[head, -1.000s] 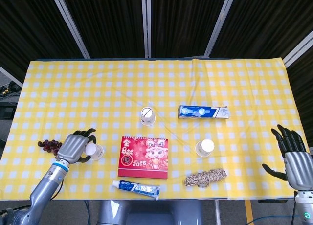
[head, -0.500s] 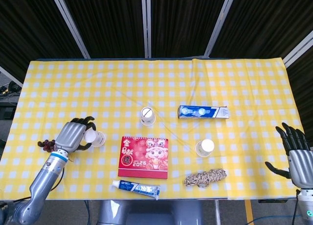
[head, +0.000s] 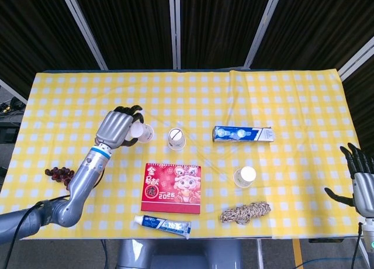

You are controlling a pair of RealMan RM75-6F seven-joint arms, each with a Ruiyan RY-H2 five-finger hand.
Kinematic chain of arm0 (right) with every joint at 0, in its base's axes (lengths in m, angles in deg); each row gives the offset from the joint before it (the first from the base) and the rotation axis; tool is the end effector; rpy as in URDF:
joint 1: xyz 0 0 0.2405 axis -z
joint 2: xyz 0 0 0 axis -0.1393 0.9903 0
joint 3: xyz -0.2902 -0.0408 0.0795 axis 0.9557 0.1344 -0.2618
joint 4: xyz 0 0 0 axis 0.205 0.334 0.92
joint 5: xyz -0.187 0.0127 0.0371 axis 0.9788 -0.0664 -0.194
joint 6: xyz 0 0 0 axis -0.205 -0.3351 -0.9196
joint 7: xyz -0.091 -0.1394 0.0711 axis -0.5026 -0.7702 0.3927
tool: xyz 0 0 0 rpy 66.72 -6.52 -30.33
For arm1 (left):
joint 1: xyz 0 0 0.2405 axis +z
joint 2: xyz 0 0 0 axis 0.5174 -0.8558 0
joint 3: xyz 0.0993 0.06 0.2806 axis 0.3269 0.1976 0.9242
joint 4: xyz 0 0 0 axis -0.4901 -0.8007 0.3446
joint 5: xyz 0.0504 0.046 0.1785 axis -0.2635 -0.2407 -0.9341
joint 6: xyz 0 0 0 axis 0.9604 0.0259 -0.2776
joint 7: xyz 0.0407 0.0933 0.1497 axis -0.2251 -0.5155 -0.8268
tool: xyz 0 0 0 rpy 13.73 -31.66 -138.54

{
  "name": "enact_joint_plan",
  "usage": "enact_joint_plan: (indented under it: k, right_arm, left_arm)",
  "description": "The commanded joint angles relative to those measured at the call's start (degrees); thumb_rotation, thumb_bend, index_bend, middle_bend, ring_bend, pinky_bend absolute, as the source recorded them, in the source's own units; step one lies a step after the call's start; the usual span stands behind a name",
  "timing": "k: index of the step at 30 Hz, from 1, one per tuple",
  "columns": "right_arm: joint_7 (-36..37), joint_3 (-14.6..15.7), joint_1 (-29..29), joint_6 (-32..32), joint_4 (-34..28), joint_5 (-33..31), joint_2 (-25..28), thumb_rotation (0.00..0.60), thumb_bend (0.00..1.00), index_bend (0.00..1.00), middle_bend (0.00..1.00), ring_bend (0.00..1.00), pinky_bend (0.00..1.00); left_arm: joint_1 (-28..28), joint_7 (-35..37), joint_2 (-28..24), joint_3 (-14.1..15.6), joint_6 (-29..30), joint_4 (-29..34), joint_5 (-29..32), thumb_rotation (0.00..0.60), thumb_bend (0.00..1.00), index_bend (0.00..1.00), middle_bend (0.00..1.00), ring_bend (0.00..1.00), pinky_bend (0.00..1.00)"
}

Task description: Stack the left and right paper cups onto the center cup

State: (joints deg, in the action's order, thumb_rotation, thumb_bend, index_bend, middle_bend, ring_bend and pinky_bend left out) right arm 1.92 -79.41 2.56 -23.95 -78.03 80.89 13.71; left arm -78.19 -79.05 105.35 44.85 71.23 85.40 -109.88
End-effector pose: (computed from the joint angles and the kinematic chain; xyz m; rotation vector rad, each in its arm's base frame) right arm -0.3613 -0.2373 0.2336 1.2605 -0.9467 0.9530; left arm -0.1254 0.4484 0.0512 -1.7783 -0.8337 -0.9865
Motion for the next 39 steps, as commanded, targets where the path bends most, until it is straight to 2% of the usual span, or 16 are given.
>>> enact_joint_plan:
  k: [1, 5, 10, 22, 33, 36, 39]
  right_arm:
    - [0.99, -0.54, -0.28, 0.82, 0.75, -1.08, -0.01, 0.6, 0.02, 0.08, 0.0, 0.0, 0.0]
    - [2.17, -1.3, -0.71, 2.44, 2.43, -3.22, -0.38, 0.6, 0.02, 0.08, 0.0, 0.0, 0.0]
    - [4.33, -2.17, -1.18, 4.21, 4.02, -5.1, -0.4, 0.6, 0.02, 0.07, 0.0, 0.0, 0.0]
    - [5.13, -2.36, -1.08, 4.48, 4.06, -5.27, -0.34, 0.6, 0.02, 0.07, 0.0, 0.0, 0.0]
    - [5.27, -2.38, -0.86, 3.93, 3.7, -4.72, -0.11, 0.6, 0.02, 0.07, 0.0, 0.0, 0.0]
    - [5.57, -2.37, -0.88, 4.02, 3.9, -4.61, -0.08, 0.6, 0.02, 0.07, 0.0, 0.0, 0.0]
    - [5.83, -2.43, -0.85, 4.18, 4.07, -4.82, -0.07, 0.6, 0.02, 0.06, 0.0, 0.0, 0.0]
  left_arm:
    - [-4.53, 0.16, 4.78, -2.05, -2.04, -5.69, 2.04, 0.6, 0.36, 0.47, 0.18, 0.26, 0.25]
    - [-8.19, 0.73, 8.22, -3.55, -4.34, -10.18, 5.12, 0.6, 0.36, 0.46, 0.18, 0.26, 0.24]
    - [-11.21, 1.09, 11.06, -3.6, -4.77, -12.44, 5.64, 0.6, 0.36, 0.46, 0.18, 0.26, 0.24]
    - [-10.9, 2.87, 8.44, -1.92, -2.53, -7.92, 5.27, 0.6, 0.36, 0.46, 0.18, 0.26, 0.24]
    - [-12.44, 1.52, 8.84, 0.09, -3.54, -8.92, 8.25, 0.6, 0.36, 0.44, 0.14, 0.23, 0.23]
    - [-13.1, 1.87, 9.69, 0.55, -4.53, -9.82, 9.01, 0.6, 0.34, 0.38, 0.07, 0.19, 0.21]
    - [-13.73, 1.79, 9.55, 1.33, -6.33, -9.89, 10.07, 0.6, 0.22, 0.2, 0.0, 0.05, 0.08]
